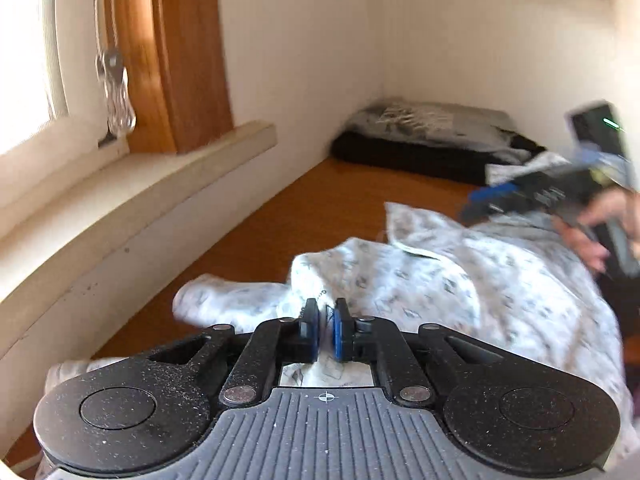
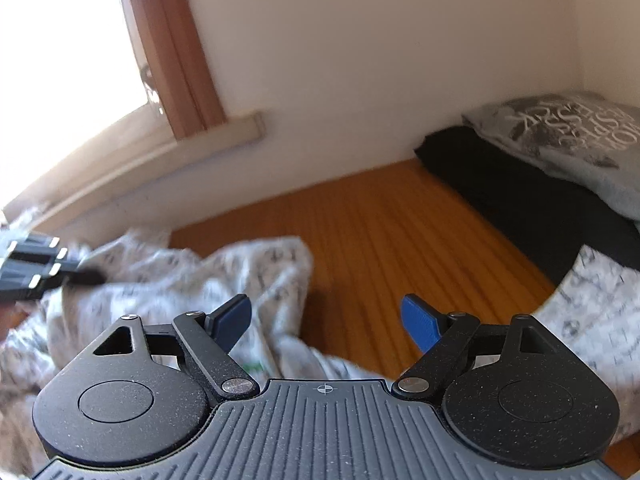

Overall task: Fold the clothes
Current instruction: 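Grasp a sheet corner with the right tool while the left tool holds another corner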

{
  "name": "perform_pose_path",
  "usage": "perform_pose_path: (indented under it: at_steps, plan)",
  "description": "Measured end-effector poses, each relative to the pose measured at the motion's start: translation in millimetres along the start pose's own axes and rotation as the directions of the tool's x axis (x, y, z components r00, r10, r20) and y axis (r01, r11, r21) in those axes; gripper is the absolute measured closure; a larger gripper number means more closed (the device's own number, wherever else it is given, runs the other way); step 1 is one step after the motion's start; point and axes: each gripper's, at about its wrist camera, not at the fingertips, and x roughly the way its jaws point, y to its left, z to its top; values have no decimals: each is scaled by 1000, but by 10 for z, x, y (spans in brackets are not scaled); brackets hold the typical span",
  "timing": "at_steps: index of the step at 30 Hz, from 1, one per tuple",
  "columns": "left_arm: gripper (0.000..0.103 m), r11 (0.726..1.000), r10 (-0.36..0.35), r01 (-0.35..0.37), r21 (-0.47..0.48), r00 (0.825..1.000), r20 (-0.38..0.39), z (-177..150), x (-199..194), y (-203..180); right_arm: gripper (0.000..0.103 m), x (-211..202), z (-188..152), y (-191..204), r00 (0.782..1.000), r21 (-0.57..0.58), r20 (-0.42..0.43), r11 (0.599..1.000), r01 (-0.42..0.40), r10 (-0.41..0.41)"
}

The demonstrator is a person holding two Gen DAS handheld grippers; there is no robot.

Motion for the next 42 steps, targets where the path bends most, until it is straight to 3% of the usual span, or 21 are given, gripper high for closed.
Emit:
perform_pose_path:
  at_steps: [3,9,10,14,16,18,21,24,26,31,35,38,39,42]
  plan:
    - [96,1000,-8,8,12,1000,4,-144,-150,-136,22,98,82,65,1000,27,-9,1000,-10,10]
    - [95,1000,-15,15,2,1000,13,-363,-184,-269,22,396,103,179,991,109,-75,988,-106,114]
    - [95,1000,-17,17,-1,1000,14,-379,-181,-267,26,439,95,206,987,118,-88,985,-127,138]
    - [95,998,-47,48,-42,999,13,-325,-229,-157,70,439,99,378,977,76,-114,982,-172,180]
    - [93,996,-65,66,-66,998,12,-284,-259,-90,77,412,119,467,975,46,-124,983,-177,182]
    - [87,992,-83,84,-90,996,12,-244,-290,-23,79,348,138,550,976,8,-122,983,-182,182]
    - [64,987,-80,84,-137,996,39,-143,-407,189,83,279,140,662,977,-46,-116,982,-185,179]
    - [58,985,-24,30,-170,999,39,-42,-421,464,84,205,124,722,977,-79,-96,977,-199,191]
    - [51,980,4,-5,-201,1000,-3,-10,-325,667,84,153,120,741,976,-84,-70,974,-212,206]
    - [50,956,-58,22,-293,992,-115,-66,69,952,92,4,147,748,981,-102,20,976,-192,195]
    - [66,953,-79,31,-303,986,-147,-24,239,984,94,-69,195,743,982,-106,67,980,-168,176]
    - [86,955,-79,32,-294,985,-152,41,323,977,95,-109,236,743,982,-118,94,981,-154,166]
    - [95,960,-71,31,-279,988,-136,84,324,956,95,-140,251,744,980,-122,113,982,-147,161]
    - [98,970,27,-38,-240,998,-48,239,252,888,96,-265,319,737,976,-138,172,984,-112,136]
